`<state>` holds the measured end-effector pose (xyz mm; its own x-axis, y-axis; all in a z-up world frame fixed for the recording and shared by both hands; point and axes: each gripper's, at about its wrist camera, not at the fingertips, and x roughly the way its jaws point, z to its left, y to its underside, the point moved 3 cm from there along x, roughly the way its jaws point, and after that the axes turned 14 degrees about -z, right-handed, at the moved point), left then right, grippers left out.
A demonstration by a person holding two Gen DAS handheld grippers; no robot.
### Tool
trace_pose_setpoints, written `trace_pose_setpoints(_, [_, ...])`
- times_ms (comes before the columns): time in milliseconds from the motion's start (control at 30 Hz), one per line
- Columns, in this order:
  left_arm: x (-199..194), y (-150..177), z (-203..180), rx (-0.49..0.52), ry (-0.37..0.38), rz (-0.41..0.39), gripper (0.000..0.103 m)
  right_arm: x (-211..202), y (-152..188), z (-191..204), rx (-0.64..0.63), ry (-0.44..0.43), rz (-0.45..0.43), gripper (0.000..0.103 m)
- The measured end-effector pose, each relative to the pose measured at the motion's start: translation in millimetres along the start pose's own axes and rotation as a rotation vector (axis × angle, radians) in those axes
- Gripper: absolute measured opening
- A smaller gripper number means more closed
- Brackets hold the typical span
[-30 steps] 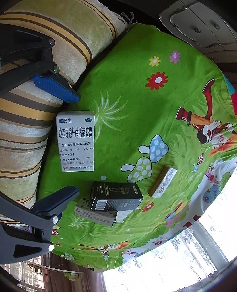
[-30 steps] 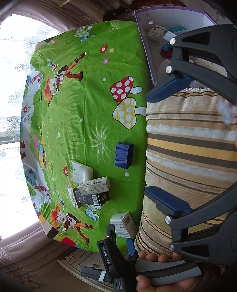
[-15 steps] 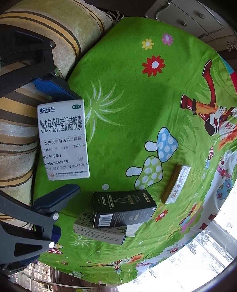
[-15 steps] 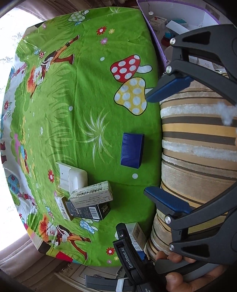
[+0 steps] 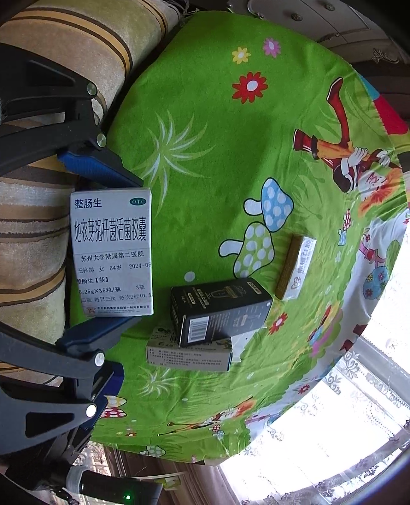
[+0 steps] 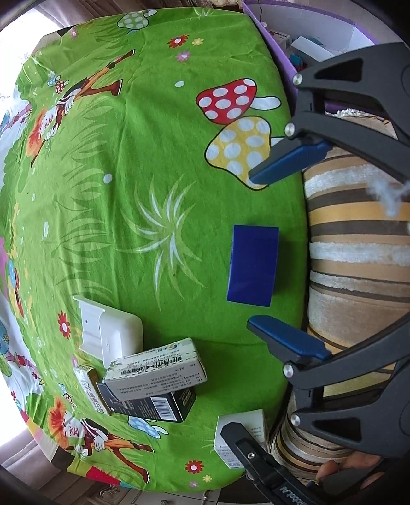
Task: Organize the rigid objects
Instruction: 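Grasp the large white medicine box with the left tool while the right tool reaches the blue block, then grasp the dark blue block with the right tool, then carry the white medicine box and blue block over the purple box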
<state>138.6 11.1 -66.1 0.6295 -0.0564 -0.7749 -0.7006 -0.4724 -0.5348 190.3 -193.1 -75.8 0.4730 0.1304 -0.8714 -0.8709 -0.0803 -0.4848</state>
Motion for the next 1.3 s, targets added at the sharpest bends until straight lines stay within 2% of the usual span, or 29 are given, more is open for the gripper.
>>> trace_pose_setpoints(233, [-3.7, -1.1, -10.0, 0.028, 0.043, -0.029, 0.075, 1.7, 3.5, -1.0, -0.004, -0.001, -0.013, 0.054])
trace_pose_setpoints(433, [-8.3, 1.9, -14.1, 0.041, 0.063, -0.041, 0.075, -3.5, 10.8, -3.4, 0.004, -0.012, -0.045, 0.054])
trace_pose_setpoints(833, [-27.4, 6.0, -36.1, 0.115, 0.105, -0.102, 0.075, -43.8, 14.2, -17.9, 0.024, -0.011, -0.159, 0.054])
trace_pose_setpoints(1067, [-42.4, 14.5, -54.7, 0.156, 0.132, -0.118, 0.075, -63.8, 20.4, -30.4, 0.063, -0.040, -0.206, 0.054])
trace_pose_setpoints(1300, [-55.4, 36.0, -85.3, 0.207, 0.194, -0.092, 0.075, -91.8, 33.1, -49.9, 0.094, -0.062, -0.251, 0.054])
